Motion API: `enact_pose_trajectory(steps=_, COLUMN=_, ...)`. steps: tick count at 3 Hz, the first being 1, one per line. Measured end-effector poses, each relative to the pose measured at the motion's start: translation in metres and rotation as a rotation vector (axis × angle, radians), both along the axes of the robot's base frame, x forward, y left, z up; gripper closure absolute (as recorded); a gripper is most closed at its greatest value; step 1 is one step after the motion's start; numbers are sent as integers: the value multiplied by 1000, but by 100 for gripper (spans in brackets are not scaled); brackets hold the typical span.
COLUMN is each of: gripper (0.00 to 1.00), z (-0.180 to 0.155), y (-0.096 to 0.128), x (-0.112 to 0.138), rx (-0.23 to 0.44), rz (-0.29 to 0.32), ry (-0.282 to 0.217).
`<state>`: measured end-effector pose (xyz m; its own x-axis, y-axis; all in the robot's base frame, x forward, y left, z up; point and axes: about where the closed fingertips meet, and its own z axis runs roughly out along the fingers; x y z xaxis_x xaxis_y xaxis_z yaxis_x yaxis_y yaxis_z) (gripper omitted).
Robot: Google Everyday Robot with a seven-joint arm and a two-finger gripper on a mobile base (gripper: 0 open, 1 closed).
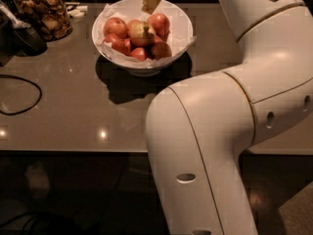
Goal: Pick apple from white bowl
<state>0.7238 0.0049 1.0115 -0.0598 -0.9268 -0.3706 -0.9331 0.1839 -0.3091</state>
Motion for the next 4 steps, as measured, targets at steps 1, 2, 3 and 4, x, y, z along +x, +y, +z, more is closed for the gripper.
enact_pose_trajectory(steps=1, gripper=35, z=0, y=0, x=0, rx=0, rz=0, ry=0)
enact_pose_trajectory(steps=2, gripper=12, z=0, y=0, x=0, rx=0, rz=0, ry=0)
enact_pose_trajectory(steps=3, gripper=0, z=0, y=0, x=0, rx=0, rz=0, ry=0)
enact_pose_trajectory(steps=4, gripper=0, z=-2, y=4, x=6, rx=12, rz=-5, ry=-11)
